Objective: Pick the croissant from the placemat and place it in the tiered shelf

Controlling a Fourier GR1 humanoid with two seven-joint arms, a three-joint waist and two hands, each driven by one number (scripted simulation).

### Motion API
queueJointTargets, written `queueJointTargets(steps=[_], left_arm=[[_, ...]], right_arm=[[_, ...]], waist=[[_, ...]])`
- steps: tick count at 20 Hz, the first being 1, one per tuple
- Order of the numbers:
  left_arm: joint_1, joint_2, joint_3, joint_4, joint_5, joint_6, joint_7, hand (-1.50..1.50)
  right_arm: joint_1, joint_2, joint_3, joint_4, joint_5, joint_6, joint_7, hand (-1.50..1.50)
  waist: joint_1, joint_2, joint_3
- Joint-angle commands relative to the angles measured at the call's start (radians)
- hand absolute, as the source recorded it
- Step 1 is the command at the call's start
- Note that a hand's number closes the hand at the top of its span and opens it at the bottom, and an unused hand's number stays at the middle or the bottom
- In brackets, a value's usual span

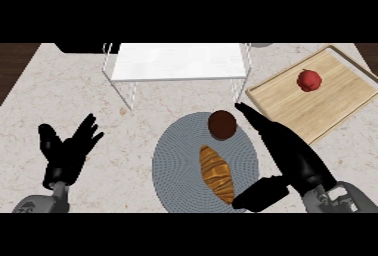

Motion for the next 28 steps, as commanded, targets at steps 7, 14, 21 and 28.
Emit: queueJointTargets(steps=[7, 14, 21, 28], left_arm=[[0.072, -0.028, 0.015, 0.037, -0.015, -0.042, -0.030, 0.00], [0.037, -0.027, 0.048, 0.009, -0.016, -0.039, 0.021, 0.00], [0.077, -0.001, 0.078, -0.006, -0.026, -0.096, -0.001, 0.00], [0.051, -0.052, 0.060, -0.010, -0.065, -0.062, 0.043, 0.00]], right_arm=[[-0.013, 0.126, 0.120, 0.054, 0.137, 0.080, 0.147, -1.50], [0.035, 0.196, 0.176, 0.100, 0.296, 0.047, 0.195, -1.50], [0.033, 0.290, 0.175, 0.182, 0.391, 0.068, 0.176, -1.50], [0.135, 0.249, 0.150, 0.245, 0.457, 0.060, 0.045, -1.50]], waist=[[-0.008, 0.004, -0.004], [-0.010, 0.003, -0.004], [-0.006, 0.004, -0.004], [-0.009, 0.004, -0.003]])
